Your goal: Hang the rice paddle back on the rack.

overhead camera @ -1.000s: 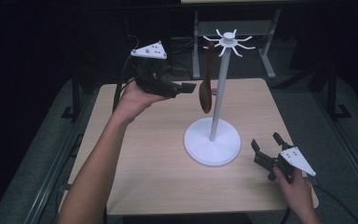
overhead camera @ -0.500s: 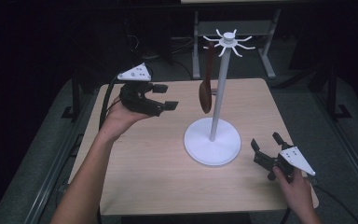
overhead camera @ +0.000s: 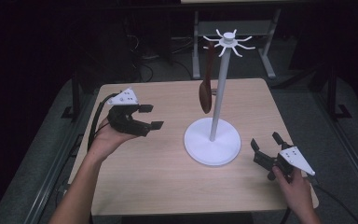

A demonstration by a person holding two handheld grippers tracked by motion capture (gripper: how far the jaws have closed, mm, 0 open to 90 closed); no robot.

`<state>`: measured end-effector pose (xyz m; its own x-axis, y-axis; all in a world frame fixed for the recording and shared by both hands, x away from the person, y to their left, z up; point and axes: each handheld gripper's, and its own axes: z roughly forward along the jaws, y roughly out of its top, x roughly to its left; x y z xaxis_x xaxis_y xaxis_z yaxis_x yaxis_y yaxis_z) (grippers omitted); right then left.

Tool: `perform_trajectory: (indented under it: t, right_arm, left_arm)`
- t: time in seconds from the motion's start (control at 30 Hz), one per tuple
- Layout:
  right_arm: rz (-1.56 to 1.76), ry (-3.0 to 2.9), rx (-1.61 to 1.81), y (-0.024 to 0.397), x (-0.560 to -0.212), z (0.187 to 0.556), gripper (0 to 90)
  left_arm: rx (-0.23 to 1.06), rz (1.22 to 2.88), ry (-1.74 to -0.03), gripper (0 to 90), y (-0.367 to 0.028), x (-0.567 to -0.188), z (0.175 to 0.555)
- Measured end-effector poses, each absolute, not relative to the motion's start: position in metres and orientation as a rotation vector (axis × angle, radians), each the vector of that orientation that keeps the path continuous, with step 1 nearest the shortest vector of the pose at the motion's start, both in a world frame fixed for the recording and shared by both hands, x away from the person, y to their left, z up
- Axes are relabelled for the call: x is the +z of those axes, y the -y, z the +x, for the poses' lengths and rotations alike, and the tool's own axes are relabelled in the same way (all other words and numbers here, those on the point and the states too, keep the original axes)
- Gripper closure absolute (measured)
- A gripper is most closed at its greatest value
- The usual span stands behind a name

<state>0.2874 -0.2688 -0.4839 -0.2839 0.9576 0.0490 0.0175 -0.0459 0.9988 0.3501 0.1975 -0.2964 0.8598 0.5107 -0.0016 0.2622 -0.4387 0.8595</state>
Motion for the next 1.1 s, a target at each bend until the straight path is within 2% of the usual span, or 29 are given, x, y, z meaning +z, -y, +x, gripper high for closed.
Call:
perform_trajectory:
  t: [1.1]
  right_arm:
    - [1.105,-1.406,1.447,0.268,-0.484,0.287,13.5]
  left_arm:
    - [0.381,2.094,-0.708,24.1,-0.240,-0.393,0.303]
